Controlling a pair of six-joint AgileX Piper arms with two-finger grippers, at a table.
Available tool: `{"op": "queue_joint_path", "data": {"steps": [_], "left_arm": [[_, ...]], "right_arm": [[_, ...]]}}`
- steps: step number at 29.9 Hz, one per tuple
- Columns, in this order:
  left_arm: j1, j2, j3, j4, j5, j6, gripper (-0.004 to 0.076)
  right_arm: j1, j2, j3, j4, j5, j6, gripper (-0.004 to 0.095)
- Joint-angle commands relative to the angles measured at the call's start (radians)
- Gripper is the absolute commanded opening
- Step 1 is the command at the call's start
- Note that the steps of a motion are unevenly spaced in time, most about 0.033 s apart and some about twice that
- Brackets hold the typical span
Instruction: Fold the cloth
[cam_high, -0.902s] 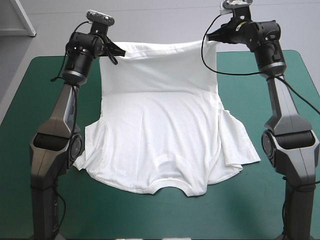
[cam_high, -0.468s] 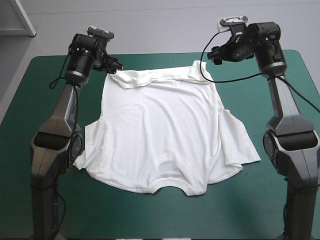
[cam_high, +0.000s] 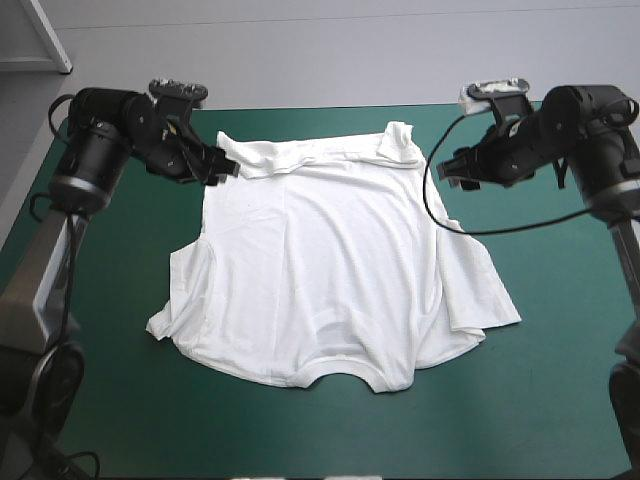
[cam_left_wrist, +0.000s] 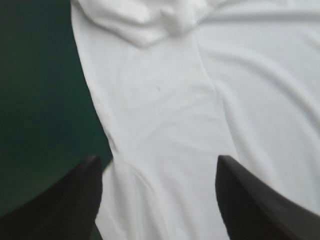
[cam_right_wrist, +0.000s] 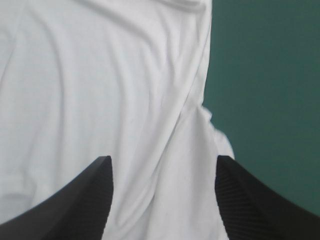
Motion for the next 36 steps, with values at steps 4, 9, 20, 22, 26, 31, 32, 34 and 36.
{"op": "queue_joint_path", "data": {"steps": [4, 9, 20, 22, 26, 31, 32, 34, 36], "left_arm": [[-0.001, -0.277, 0.421, -0.039, 0.027, -0.020, 0.0471], [-0.003, -0.396, 0.678, -0.068, -0.019, -0.046, 0.0471], [-0.216, -0.442, 0.955, -0.038, -0.116, -0.155, 0.0471], [-0.246, -0.442, 0.980, -0.038, -0.176, -0.178, 0.0471], [-0.264, -0.432, 1.023, -0.033, -0.303, -0.210, 0.0471], [-0.264, -0.383, 1.056, 0.009, -0.330, -0.228, 0.0471], [-0.264, -0.371, 1.067, 0.021, -0.341, -0.233, 0.0471], [-0.264, -0.352, 1.088, 0.041, -0.375, -0.251, 0.0471], [-0.264, -0.336, 1.112, 0.045, -0.412, -0.256, 0.0471]], "right_arm": [[-0.001, -0.198, 0.289, 0.076, -0.007, -0.040, 0.0556], [-0.001, -0.259, 0.463, 0.085, -0.036, -0.040, 0.0556], [-0.001, -0.343, 0.730, 0.121, -0.054, -0.064, 0.0506], [-0.001, -0.366, 0.769, 0.121, -0.079, -0.066, 0.0497], [-0.001, -0.391, 0.822, 0.123, -0.095, -0.079, 0.0489], [-0.001, -0.393, 0.847, 0.139, -0.105, -0.087, 0.0488], [-0.001, -0.393, 0.851, 0.144, -0.108, -0.089, 0.0488], [-0.001, -0.393, 0.853, 0.153, -0.116, -0.089, 0.0488], [-0.001, -0.391, 0.853, 0.156, -0.125, -0.089, 0.0484]]}}
